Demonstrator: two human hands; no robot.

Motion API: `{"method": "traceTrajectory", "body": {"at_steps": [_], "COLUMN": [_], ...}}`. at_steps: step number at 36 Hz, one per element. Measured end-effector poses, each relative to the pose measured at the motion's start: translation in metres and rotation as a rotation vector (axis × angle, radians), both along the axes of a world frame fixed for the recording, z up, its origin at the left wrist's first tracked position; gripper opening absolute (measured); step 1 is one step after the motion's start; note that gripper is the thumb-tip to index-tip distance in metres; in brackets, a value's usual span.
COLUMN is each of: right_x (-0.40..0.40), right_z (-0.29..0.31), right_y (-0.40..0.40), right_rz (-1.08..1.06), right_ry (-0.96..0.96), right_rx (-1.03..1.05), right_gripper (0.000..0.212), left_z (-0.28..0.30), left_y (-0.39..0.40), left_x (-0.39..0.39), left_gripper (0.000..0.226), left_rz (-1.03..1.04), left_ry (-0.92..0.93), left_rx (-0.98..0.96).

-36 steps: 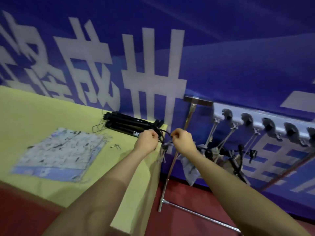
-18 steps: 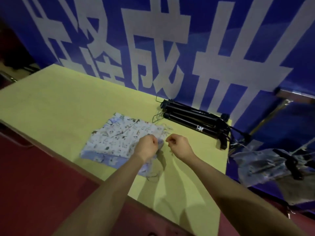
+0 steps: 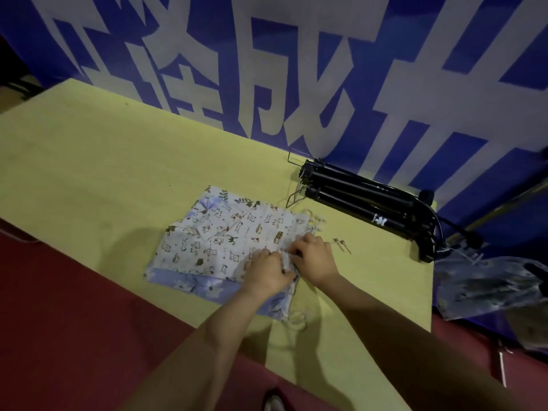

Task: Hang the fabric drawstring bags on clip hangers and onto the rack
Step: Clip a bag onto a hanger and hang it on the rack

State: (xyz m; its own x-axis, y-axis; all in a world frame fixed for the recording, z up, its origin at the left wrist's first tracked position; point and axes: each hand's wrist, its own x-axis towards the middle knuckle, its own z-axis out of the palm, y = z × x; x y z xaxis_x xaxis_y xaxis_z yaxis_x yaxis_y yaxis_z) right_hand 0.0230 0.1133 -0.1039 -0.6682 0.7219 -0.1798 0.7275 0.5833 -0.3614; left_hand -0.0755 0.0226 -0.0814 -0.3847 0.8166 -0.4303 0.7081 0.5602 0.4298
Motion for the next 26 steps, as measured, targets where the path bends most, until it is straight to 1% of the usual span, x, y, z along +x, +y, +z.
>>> {"method": "traceTrajectory", "body": {"at_steps": [2,4,8,11,14,16,18,21,23,24,26], "right_x": [-0.003,-0.004,-0.001,0.002,0.008,0.011,0.013,0.014,0.012,0.012,0.012], "right_z": [0.002,0.004,0.011,0.016,0.024,0.033,0.04,0.049,0.049,0.051,0.055], "right_y": [0.001,0.002,0.0,0.0,0.001,0.003,0.006,0.009,0.014,0.016,0.022], "right_rz": [0.011,0.025,0.027,0.035,0.036,0.036,0.028,0.038,0.04,0.046,0.038], "right_ry": [0.015,0.061,0.198,0.289,0.407,0.474,0.499,0.535,0.481,0.441,0.407], "right_rx": [0.003,-0.006,-0.058,-0.107,-0.24,-0.328,-0.327,-0.308,-0.29,-0.26,-0.197], "right_gripper": [0.013,0.01,0.007,0.009,0.014,0.007,0.012,0.005,0.019,0.022,0.008], "left_z": [-0.004,-0.005,0.003,0.014,0.026,0.034,0.043,0.057,0.066,0.07,0.078], "left_y": [0.001,0.002,0.005,0.009,0.012,0.012,0.013,0.015,0.018,0.019,0.02], "left_x": [0.001,0.002,0.004,0.004,0.003,0.001,-0.001,-0.001,-0.002,-0.002,-0.001], "left_gripper": [0.042,0.037,0.023,0.018,0.014,0.011,0.011,0.007,0.004,0.006,0.012], "left_rz": [-0.002,0.021,0.077,0.105,0.141,0.132,0.113,0.134,0.179,0.195,0.206], "left_ry": [0.033,0.057,0.114,0.101,0.052,0.037,0.029,-0.037,-0.132,-0.162,-0.174], "left_rx": [0.017,0.049,0.164,0.247,0.317,0.359,0.396,0.452,0.48,0.497,0.538]}}
